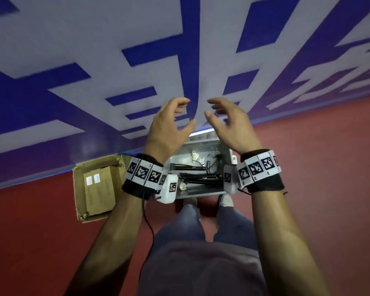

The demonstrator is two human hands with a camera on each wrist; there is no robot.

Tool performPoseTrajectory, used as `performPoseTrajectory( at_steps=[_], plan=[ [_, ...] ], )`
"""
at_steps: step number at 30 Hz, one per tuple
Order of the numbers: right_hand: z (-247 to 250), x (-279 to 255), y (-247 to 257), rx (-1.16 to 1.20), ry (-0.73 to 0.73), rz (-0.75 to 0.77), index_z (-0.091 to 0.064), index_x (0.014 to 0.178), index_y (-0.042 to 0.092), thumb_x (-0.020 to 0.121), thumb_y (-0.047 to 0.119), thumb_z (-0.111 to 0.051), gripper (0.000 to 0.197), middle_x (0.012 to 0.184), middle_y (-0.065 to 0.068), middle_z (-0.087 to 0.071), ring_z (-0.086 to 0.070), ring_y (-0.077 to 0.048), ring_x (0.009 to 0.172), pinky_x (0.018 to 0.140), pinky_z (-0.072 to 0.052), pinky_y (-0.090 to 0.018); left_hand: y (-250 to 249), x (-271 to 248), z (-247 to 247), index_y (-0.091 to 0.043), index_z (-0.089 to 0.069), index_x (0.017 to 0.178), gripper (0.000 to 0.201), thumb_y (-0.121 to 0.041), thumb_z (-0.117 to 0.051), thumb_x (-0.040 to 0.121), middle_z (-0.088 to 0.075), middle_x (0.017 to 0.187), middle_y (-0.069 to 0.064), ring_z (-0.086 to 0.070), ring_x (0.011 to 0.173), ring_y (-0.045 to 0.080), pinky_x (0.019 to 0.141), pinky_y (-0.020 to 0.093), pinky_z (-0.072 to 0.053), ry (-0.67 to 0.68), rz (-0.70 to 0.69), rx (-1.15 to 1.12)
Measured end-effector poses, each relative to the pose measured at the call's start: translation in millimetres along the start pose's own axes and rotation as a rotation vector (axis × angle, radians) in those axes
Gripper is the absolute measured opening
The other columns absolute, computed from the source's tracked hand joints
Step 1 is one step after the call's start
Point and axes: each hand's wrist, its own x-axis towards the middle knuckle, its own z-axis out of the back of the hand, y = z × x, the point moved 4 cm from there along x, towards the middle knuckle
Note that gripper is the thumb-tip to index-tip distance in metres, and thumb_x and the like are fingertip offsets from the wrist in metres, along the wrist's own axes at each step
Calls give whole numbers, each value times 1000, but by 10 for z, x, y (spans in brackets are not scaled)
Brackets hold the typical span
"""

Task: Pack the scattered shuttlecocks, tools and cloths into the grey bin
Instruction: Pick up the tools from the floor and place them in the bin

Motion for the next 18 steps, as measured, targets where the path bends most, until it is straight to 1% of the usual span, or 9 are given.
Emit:
performPoseTrajectory(
  at_steps=[2,4,5,7,10,12,15,18],
  plan=[
    [290,-110,489,-3,-43,56,-59,135,28,100,46,-58,39,125,6,-67,-62,-5,113,92,-50,-25,-365,-52,388,-22,-57,133,49,-29,-77,89,-63,129,-7,-59,115,6,93,21,-51,-63,-43,-24],
    [510,-195,820,24,-96,86,-60,132,29,100,46,-57,36,120,8,-68,-63,-4,111,92,-53,-27,-610,-113,697,-21,-57,134,48,-29,-76,90,-63,129,-6,-60,116,8,93,25,-52,-112,-82,-31],
    [662,-249,1048,27,-120,118,-61,131,29,101,45,-58,34,119,9,-68,-63,-4,109,91,-54,-28,-793,-147,904,-20,-58,134,48,-28,-76,91,-63,128,-6,-60,115,10,94,25,-53,-139,-125,-21],
    [748,-249,1215,49,-109,136,-62,129,27,101,43,-58,32,116,10,-68,-64,-3,107,91,-56,-31,-869,-175,1094,-22,-58,134,47,-29,-75,91,-62,127,-8,-60,116,9,95,27,-52,-162,-120,-1],
    [848,-272,1476,39,-97,216,-63,128,26,102,40,-57,30,116,10,-68,-64,-4,107,91,-56,-33,-1004,-290,1394,-26,-58,132,45,-31,-75,91,-61,125,-11,-58,115,4,97,26,-51,-225,-106,30],
    [864,-254,1583,16,-73,275,-62,129,25,103,41,-57,31,118,10,-67,-63,-4,108,90,-56,-29,-1047,-383,1501,-24,-58,132,44,-29,-76,91,-62,125,-9,-59,115,6,96,27,-52,-262,-115,45],
    [812,-228,1698,-31,27,367,-62,130,24,103,41,-56,32,120,10,-67,-62,-2,109,89,-51,-20,-1090,-600,1562,-19,-59,131,45,-26,-77,91,-63,124,-5,-61,113,9,95,29,-52,-327,-95,67],
    [711,-240,1805,-44,145,449,-62,129,24,103,42,-56,33,121,9,-67,-61,-3,108,89,-50,-19,-1125,-890,1575,-18,-59,132,45,-26,-76,91,-64,125,-3,-61,114,11,95,34,-53,-443,-26,82]
  ],
)
